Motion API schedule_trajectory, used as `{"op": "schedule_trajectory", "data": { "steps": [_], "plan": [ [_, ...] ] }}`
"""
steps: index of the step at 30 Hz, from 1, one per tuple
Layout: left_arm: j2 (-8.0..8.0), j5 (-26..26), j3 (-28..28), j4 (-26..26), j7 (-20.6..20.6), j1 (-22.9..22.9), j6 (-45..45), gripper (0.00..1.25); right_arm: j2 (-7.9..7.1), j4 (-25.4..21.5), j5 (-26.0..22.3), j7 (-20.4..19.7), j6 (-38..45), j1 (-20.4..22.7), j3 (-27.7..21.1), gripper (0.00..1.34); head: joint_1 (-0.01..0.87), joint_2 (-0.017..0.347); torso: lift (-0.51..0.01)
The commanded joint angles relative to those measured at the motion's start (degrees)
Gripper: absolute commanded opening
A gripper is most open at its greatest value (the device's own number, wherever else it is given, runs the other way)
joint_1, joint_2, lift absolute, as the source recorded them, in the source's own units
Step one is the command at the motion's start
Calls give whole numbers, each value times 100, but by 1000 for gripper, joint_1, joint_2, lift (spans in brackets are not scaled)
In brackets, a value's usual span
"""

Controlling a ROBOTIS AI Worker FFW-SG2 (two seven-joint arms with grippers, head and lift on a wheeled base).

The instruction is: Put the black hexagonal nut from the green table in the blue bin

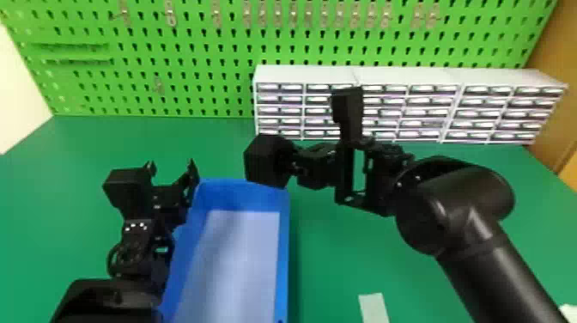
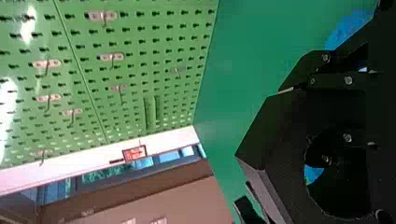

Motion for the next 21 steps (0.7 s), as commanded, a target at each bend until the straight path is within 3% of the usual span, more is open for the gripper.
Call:
{"op": "schedule_trajectory", "data": {
  "steps": [1, 21],
  "plan": [
    [-2, -8, 30, 0, 0, -5, -13, 742, -29, 108, -208, -39, -21, -67, 323, 255, 657, 57, -95],
    [7, -52, 109, -9, 0, -40, -57, 742, -126, 811, -709, -48, 6, -339, 1387, 255, 657, 57, -95]
  ]
}}
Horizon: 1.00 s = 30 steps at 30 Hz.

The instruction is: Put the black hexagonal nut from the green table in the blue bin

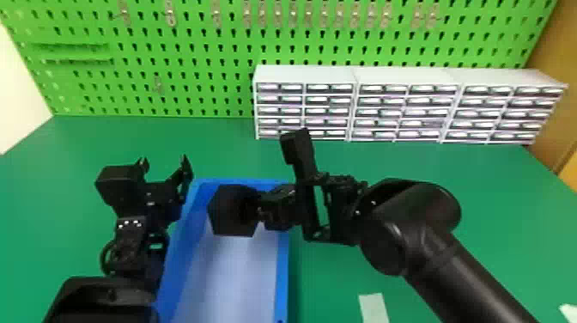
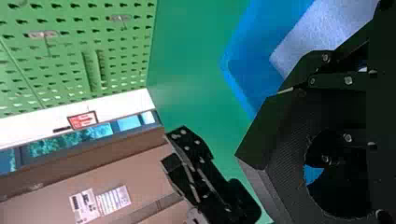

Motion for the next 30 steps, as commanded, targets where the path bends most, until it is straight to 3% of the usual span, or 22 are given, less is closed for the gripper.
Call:
{"op": "schedule_trajectory", "data": {
  "steps": [1, 11, 12, 16, 20, 24, 30],
  "plan": [
    [-4, -4, -2, 0, 0, -2, 0, 742, -16, 123, -146, 0, 4, -53, 168, 255, 657, 57, -95],
    [-4, -4, 16, 0, 0, -11, -9, 742, -33, 185, -252, 0, 48, -114, 423, 267, 657, 57, -95],
    [5, -4, 25, 0, 0, -11, -9, 742, -42, 185, -243, 0, 48, -123, 441, 304, 657, 57, -95],
    [5, -4, 25, 0, 0, -11, -9, 742, -42, 185, -217, 0, 101, -141, 450, 698, 657, 57, -95],
    [5, -4, 16, 0, 0, -11, -9, 742, -51, 185, -173, 0, 110, -149, 450, 940, 657, 57, -95],
    [5, -4, 16, 0, 0, -2, -9, 742, -60, 194, -173, 0, 127, -141, 441, 1052, 657, 57, -95],
    [5, -4, 16, 0, 0, -2, -9, 742, -60, 203, -173, 0, 127, -141, 441, 1054, 657, 57, -95]
  ]
}}
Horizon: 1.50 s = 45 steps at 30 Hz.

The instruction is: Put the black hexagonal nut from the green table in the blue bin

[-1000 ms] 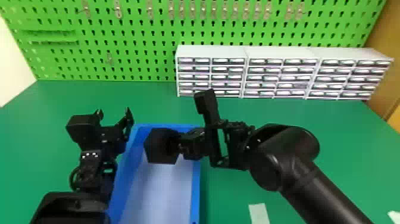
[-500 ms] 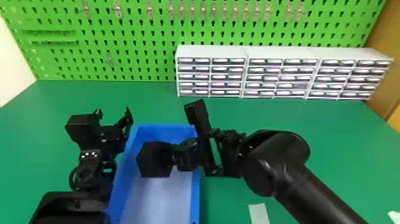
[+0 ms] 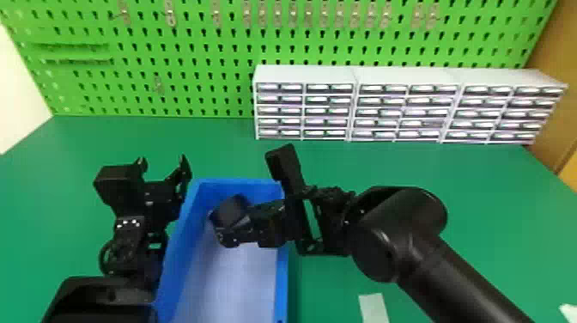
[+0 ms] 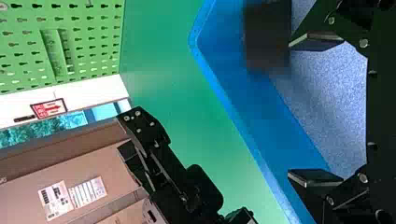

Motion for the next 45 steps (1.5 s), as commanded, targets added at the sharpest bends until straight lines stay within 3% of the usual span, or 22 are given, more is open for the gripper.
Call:
{"op": "schedule_trajectory", "data": {
  "steps": [1, 12, 24, 31, 45],
  "plan": [
    [1, 0, 0, 0, 0, 1, 0, 742, -9, 9, 8, 0, 2, 3, 0, 1054, 657, 57, -95],
    [1, 0, 0, 0, 0, 10, 0, 742, 9, 9, 184, 0, -24, 82, -299, 1055, 657, 57, -95],
    [-8, 0, 9, 0, 0, 27, 0, 742, 132, -158, 1213, 0, -376, 460, -1811, 1055, 657, 57, -95],
    [-8, -9, 0, 0, 9, 27, 0, 742, 202, -413, 1547, -281, -604, 609, -2435, 1057, 657, 57, -95],
    [-8, -17, -35, 0, 26, 27, 0, 742, 440, -914, 1634, -1098, -1228, 1163, -3305, 1054, 657, 57, -95]
  ]
}}
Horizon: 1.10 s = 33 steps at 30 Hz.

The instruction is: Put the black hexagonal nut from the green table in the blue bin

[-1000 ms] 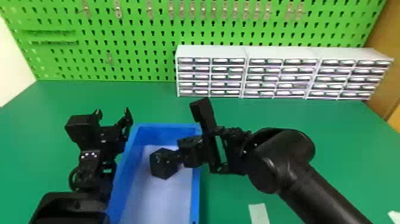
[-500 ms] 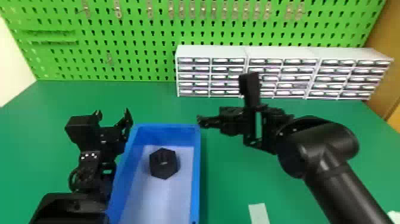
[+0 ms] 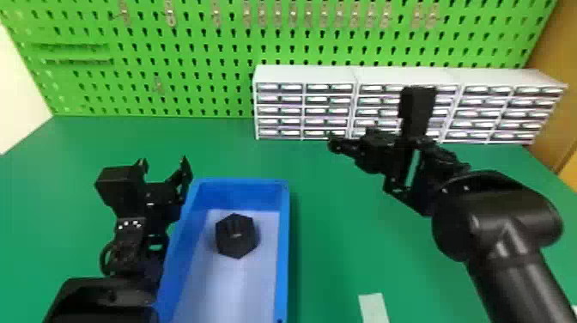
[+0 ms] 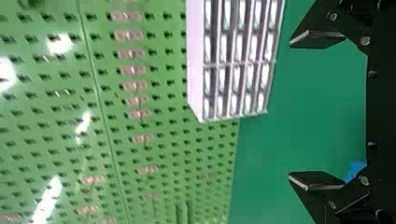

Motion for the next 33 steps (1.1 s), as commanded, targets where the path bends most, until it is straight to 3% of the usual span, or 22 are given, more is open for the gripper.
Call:
{"op": "schedule_trajectory", "data": {
  "steps": [1, 7, 15, 22, 33],
  "plan": [
    [-3, 0, -12, 0, 5, 7, 0, 742, 97, -156, 32, -156, -216, 193, -308, 1054, 657, 57, -95],
    [-3, 0, -21, 0, 23, 7, 9, 742, 106, -385, 76, -736, -567, 430, -519, 1054, 657, 57, -95],
    [-3, 0, -30, 0, 40, 16, 9, 742, 97, -613, 366, -1202, -1068, 764, -695, 1054, 657, 57, -95],
    [-3, 0, -47, 0, 49, 16, 9, 742, 62, -631, 410, -1729, -2044, 1142, -739, 1052, 657, 57, -95],
    [-12, 18, -83, 0, 49, 16, 9, 742, -61, -604, 849, -2002, -2624, 1538, -580, 1055, 657, 57, -95]
  ]
}}
